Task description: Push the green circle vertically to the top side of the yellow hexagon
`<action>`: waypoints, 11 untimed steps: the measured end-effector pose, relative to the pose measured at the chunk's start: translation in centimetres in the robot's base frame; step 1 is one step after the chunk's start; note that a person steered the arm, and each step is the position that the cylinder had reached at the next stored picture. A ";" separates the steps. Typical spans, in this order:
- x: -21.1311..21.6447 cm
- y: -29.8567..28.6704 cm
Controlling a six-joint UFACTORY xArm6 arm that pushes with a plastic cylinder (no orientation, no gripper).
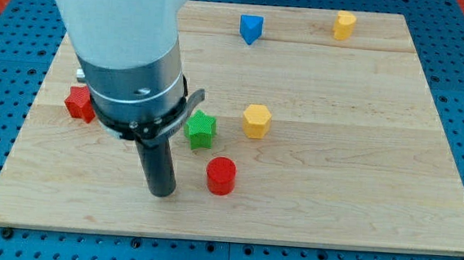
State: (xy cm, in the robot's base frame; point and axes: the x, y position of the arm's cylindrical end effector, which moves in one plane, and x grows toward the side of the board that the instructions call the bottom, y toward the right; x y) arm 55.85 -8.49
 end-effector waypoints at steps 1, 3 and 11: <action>-1.5 -0.3; -5.8 -7.9; -18.0 7.0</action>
